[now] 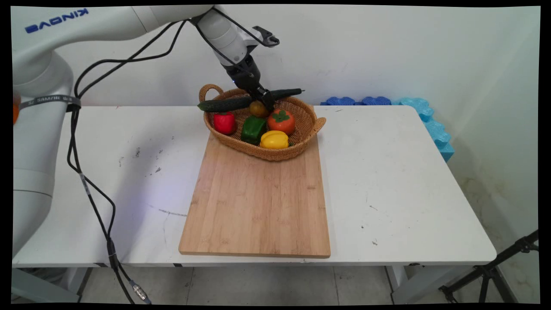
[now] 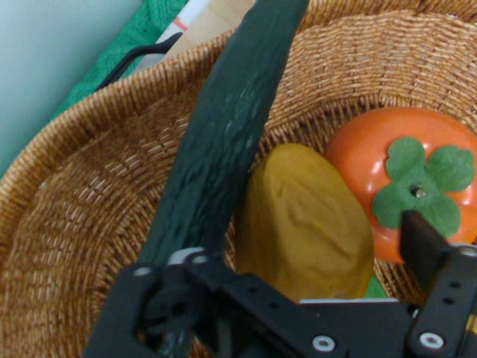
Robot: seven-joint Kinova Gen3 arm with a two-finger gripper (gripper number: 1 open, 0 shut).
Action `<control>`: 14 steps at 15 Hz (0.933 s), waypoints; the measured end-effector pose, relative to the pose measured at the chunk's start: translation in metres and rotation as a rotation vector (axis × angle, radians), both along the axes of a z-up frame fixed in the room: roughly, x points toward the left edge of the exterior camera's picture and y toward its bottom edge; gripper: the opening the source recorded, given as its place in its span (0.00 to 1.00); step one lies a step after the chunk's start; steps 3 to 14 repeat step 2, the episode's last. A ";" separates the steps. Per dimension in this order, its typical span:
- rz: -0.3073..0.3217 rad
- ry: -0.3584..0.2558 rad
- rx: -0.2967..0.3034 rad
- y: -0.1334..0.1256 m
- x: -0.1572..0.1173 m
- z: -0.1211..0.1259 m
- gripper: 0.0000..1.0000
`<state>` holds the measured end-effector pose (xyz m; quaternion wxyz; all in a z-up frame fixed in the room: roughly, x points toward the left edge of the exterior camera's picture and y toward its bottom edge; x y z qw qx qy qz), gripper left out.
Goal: Place the picked object in the vegetable basket
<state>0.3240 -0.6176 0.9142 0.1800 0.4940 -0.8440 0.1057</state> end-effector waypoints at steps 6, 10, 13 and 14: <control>-0.016 0.002 -0.006 0.001 -0.002 0.000 1.00; -0.016 0.002 -0.006 0.001 -0.002 0.000 1.00; -0.016 0.002 -0.006 0.001 -0.002 0.000 1.00; -0.016 0.002 -0.006 0.001 -0.002 0.000 1.00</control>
